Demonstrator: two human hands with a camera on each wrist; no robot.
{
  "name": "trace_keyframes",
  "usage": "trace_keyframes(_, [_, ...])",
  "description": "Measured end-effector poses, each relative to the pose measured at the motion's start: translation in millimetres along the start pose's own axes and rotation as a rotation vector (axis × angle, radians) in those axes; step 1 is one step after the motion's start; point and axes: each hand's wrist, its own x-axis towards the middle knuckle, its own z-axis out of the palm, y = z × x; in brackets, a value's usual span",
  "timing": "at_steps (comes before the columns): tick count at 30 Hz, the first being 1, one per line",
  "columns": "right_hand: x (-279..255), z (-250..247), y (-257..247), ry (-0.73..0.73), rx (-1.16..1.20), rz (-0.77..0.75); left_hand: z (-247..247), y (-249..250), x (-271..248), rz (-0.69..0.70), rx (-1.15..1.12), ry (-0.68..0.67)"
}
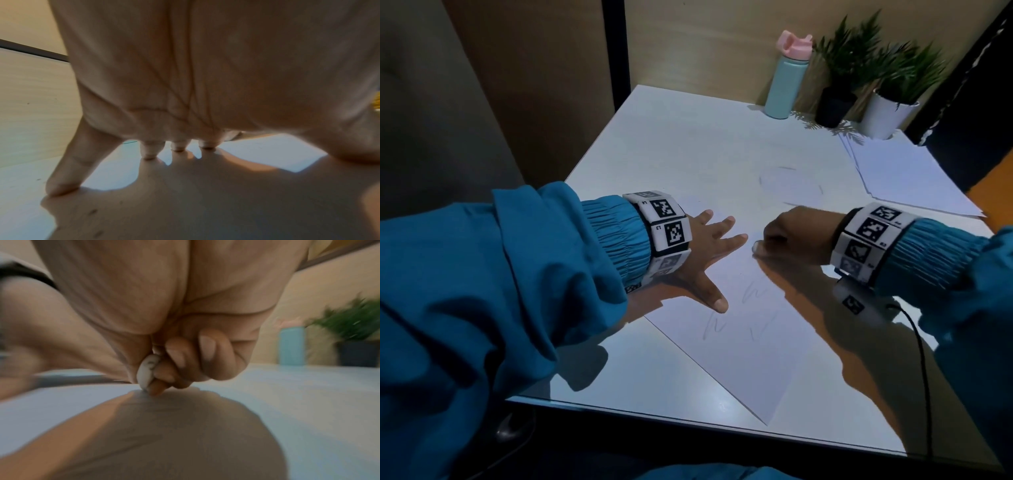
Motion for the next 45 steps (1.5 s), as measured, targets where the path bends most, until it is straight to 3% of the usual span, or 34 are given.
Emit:
trace_keyframes(4, [-8, 9, -26, -0.034, 0.039, -0.13, -1, -3, 1, 0.003, -0.023, -0.022])
trace_keyframes(7, [6, -4, -2, -0.001, -0.007, 0.011, 2, -1, 1, 0.001, 0.0, 0.003])
trace_keyframes(9, [5, -1, -1, 0.011, 0.01, 0.028, 2, -1, 2, 0.003, 0.007, -0.001])
trace_keyframes(13, [-12, 13, -40, -0.052, 0.08, -0.162, -2, -5, 4, 0.004, 0.0, -0.045])
trace_keyframes(18, [7, -6, -4, -0.01, -0.02, 0.039, 0, -2, 2, 0.0, 0.005, -0.026])
trace_keyframes(24, [-8, 7, -46, -0.088, 0.047, -0.14, -3, -3, 3, -0.01, 0.019, -0.054])
trace_keyframes(29, [6, -5, -14, 0.001, -0.054, 0.036, 0, -1, 1, 0.0, 0.014, -0.009])
trace_keyframes(34, [-13, 8, -53, -0.088, 0.017, -0.172, 0, -6, 6, 0.001, 0.006, -0.05])
trace_keyframes(38, [8, -9, -14, -0.021, -0.129, 0.045, 4, -4, 5, 0.009, 0.011, 0.007])
trace_keyframes(43, [-11, 10, -52, -0.028, 0.026, -0.184, -1, -6, 5, 0.002, 0.015, -0.046])
trace_keyframes(45, [-4, 5, -41, -0.045, -0.005, -0.131, -1, -6, 5, -0.001, 0.003, -0.044])
